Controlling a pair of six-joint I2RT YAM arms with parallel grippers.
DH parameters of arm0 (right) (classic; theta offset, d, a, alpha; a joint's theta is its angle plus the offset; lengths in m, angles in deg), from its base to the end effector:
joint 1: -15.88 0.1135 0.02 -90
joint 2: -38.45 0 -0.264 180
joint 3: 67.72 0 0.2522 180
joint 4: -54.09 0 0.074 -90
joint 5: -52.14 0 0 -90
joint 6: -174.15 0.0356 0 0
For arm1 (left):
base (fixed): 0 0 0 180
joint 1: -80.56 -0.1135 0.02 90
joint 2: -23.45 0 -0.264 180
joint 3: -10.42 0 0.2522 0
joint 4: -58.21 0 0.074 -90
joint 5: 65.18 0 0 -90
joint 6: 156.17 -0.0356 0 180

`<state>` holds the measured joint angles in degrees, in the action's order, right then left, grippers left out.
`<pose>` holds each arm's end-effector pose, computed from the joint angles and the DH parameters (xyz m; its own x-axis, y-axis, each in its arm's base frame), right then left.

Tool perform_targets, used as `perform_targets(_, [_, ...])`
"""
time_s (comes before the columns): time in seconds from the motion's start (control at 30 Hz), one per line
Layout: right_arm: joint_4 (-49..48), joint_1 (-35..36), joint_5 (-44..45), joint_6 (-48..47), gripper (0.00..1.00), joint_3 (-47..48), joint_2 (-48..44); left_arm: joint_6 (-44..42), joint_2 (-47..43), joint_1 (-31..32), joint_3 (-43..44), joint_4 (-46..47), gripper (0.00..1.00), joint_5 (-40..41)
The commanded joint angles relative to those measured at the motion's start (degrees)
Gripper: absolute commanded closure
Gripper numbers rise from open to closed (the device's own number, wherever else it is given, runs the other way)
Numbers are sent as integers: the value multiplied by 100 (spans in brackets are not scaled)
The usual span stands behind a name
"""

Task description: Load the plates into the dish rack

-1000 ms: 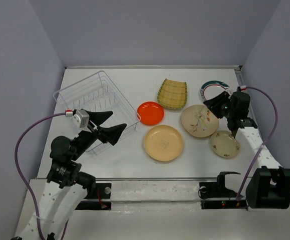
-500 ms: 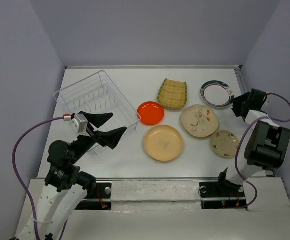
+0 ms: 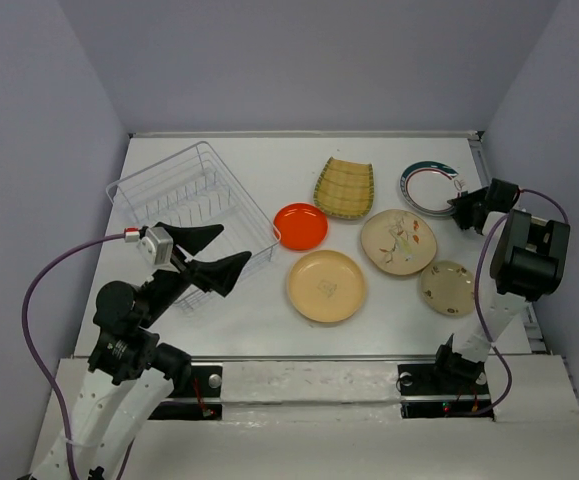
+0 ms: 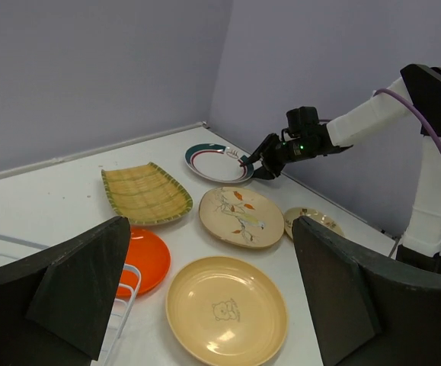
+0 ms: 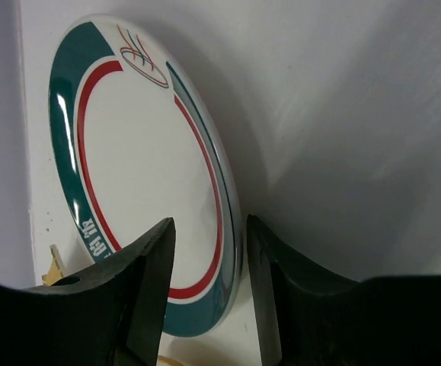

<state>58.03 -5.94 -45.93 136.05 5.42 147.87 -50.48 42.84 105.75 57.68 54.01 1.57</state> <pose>0.3681 -0.1420 0.1427 -0.1586 0.9028 -0.3998 0.6374 0.4029 0.6568 0.0770 -0.0517 0.3619 0.1555 -0.3477 -0.9246 0.7897 0.6061 -0.0951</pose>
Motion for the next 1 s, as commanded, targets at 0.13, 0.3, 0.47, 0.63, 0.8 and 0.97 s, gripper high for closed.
perform_targets(0.13, [-906, -32, -765, 355, 61, 390, 842, -118, 152, 12, 201, 204, 1, 83])
perform_targets(0.3, [-1136, -32, -485, 313, 93, 294, 528, -83, 187, -40, 192, 204, 1, 250])
perform_targets(0.47, [-934, -32, 130, -223, 93, 311, -552, 31, 222, -76, 175, 230, 1, 294])
perform_targets(0.63, [-591, 703, 1163, -1643, 93, 364, -2230, 145, 170, -181, 184, 248, 1, 347])
perform_targets(0.8, [-345, 2206, 2257, -2509, 93, 513, -3286, 216, 38, -295, 201, 143, 1, 768])
perform_targets(0.97, [374, 4130, 3214, -3236, 93, 1478, -3236, 198, -208, -295, 411, -103, 1, 1908])
